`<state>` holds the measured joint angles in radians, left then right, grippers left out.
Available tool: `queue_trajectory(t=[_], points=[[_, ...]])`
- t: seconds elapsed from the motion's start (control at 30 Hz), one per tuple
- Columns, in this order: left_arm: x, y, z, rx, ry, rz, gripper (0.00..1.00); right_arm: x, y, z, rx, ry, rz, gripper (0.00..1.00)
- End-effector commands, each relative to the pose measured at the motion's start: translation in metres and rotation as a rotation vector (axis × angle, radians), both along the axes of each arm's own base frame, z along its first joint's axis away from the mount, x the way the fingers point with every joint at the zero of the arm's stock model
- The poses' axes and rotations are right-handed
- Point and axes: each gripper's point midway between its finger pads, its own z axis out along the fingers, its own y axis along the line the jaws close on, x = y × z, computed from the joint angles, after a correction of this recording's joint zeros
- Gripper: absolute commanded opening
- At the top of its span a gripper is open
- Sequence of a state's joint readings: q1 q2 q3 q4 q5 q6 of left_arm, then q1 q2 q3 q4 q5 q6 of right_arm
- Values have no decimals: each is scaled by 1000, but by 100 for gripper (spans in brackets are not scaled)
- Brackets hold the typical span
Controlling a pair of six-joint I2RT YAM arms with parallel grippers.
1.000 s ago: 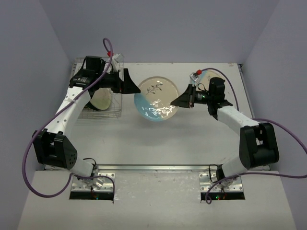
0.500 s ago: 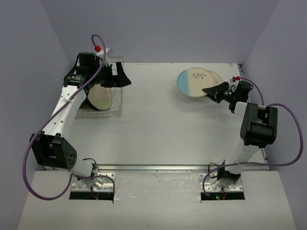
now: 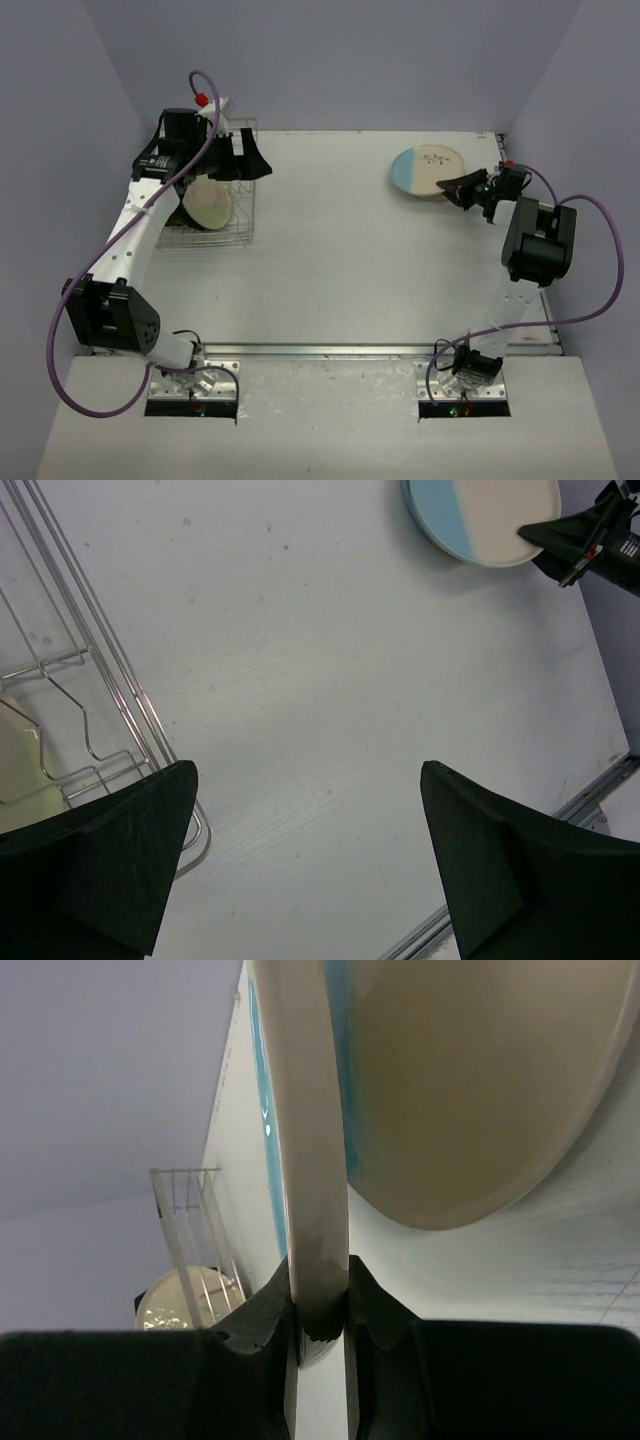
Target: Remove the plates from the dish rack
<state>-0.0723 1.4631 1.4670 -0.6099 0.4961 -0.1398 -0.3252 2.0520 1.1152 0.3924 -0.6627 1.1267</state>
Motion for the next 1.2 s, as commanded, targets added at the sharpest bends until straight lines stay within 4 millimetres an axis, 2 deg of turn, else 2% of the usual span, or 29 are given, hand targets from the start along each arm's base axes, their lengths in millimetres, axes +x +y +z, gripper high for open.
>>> queue_trajectory(t=[0.0, 0.4, 0.57, 0.63, 0.77, 1.0, 1.17], points=[[9, 2, 13, -9, -55, 9, 91, 36, -17, 53, -74, -204, 0, 0], [13, 2, 2, -16, -37, 8, 91, 49, -37, 24, -43, -141, -43, 0], [16, 2, -1, -15, -29, 12, 91, 53, -46, 8, -117, -78, -45, 0], [16, 3, -1, -15, -28, 14, 91, 50, -52, -2, -178, -27, -51, 6], [17, 3, -2, -20, -26, 17, 91, 48, -63, -8, -264, 36, -56, 19], [17, 1, -2, -35, -23, 10, 91, 46, -70, 0, -410, 42, -48, 27], [16, 2, -1, -33, -24, 11, 91, 47, -71, -8, -453, 91, -31, 27]])
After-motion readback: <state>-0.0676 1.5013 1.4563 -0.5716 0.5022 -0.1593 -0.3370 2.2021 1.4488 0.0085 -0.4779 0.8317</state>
